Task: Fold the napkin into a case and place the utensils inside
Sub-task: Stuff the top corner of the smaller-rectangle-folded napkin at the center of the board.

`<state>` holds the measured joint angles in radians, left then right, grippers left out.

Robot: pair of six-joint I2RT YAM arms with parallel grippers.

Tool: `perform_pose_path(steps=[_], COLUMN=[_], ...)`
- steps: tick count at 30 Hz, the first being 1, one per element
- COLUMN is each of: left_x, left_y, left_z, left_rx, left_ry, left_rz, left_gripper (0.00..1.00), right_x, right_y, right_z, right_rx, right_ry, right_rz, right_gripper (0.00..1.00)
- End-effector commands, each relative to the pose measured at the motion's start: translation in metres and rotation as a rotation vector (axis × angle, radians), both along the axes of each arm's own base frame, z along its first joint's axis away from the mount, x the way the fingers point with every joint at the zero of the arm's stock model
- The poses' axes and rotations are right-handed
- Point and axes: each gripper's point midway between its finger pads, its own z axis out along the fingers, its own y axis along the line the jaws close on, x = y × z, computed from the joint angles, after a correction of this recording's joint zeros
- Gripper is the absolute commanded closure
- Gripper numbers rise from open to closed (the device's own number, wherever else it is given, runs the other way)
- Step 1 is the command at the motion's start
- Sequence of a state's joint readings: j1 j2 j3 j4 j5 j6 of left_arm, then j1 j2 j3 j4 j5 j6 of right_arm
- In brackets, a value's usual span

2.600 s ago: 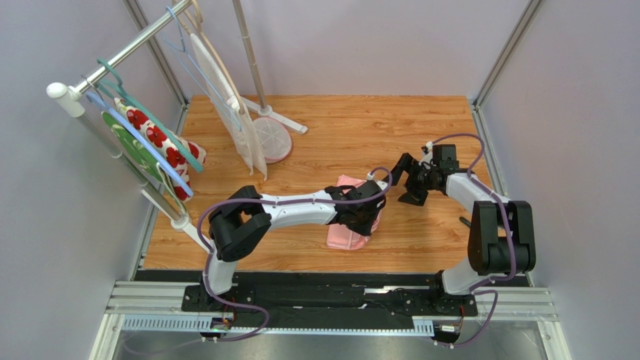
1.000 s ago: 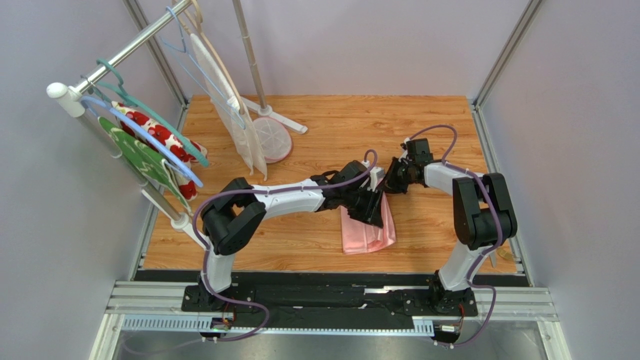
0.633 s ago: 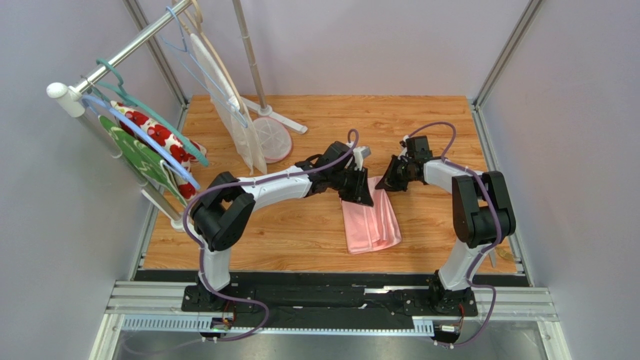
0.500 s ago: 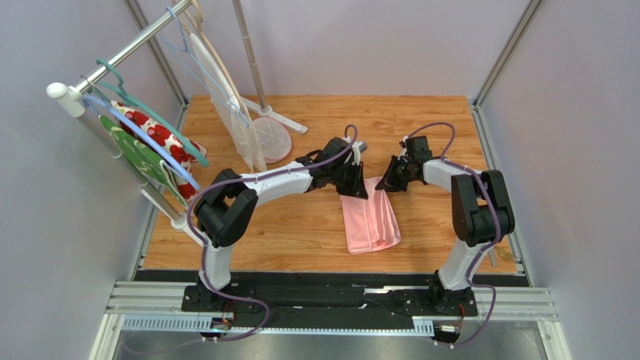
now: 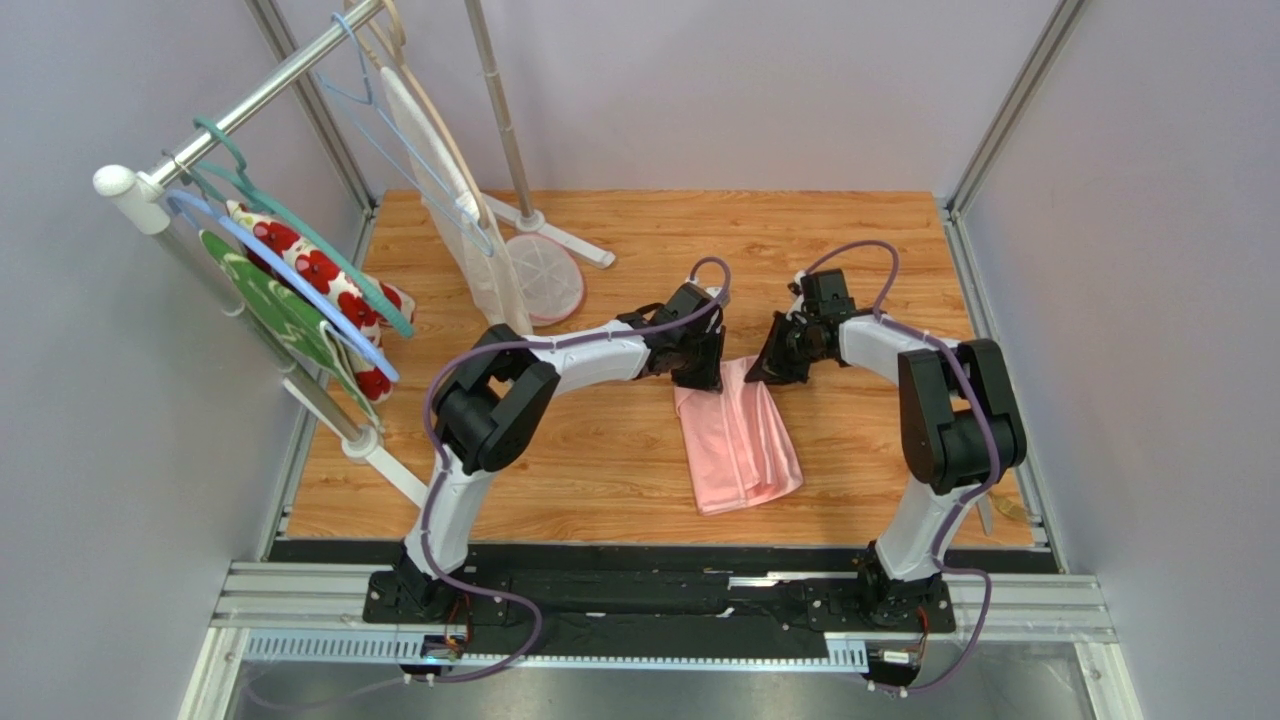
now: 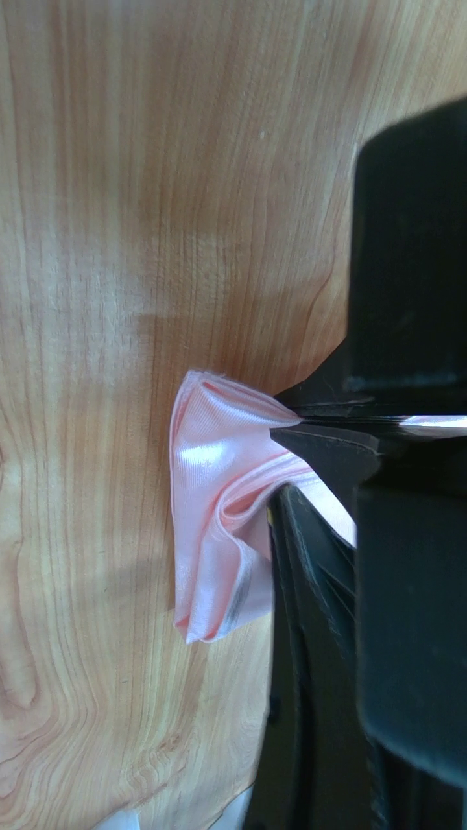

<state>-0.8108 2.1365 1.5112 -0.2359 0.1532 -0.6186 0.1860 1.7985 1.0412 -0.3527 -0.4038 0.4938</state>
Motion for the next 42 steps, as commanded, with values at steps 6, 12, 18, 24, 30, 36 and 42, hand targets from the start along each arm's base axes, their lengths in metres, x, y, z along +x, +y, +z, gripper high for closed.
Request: perform_pose_path(steps=[6, 12, 18, 24, 30, 36, 42], left_x=[0.02, 0.019, 0.015, 0.004, -0.01, -0.026, -0.048], left_y=[-0.014, -0.015, -0.012, -0.013, -0.01, 0.012, 0.038], left_z=[-0.012, -0.006, 0.007, 0.031, 0.056, 0.065, 0.048], left_rx=[-0.012, -0.025, -0.043, -0.095, -0.119, -0.096, -0.071], left_ry=[-0.021, -0.027, -0.035, -0.019, -0.009, -0.021, 0.001], left_rz=[0.021, 0.011, -0.002, -0.036, -0.084, -0.079, -0.066], left_gripper=[1.0, 1.0, 1.0, 1.0, 0.98, 0.99, 1.0], right_x=[0.006, 0.002, 0.001, 0.003, 0.001, 0.0, 0.001], right_y=[0.031, 0.044, 0.042, 0.034, 0.033, 0.031, 0.032], right_z=[0.046, 0.043, 0.036, 0.035, 0.031, 0.032, 0.034], right_rx=[0.046, 0.039, 0.019, -0.022, -0.034, -0.048, -0.048], right_ry=[-0.096, -0.075, -0.063, -0.069, -0.062, -0.066, -0.073], right_rz=[0.054, 0.033, 0.024, 0.016, 0.025, 0.031, 0.032], right_gripper=[1.0, 1.0, 1.0, 1.0, 1.0, 1.0, 1.0])
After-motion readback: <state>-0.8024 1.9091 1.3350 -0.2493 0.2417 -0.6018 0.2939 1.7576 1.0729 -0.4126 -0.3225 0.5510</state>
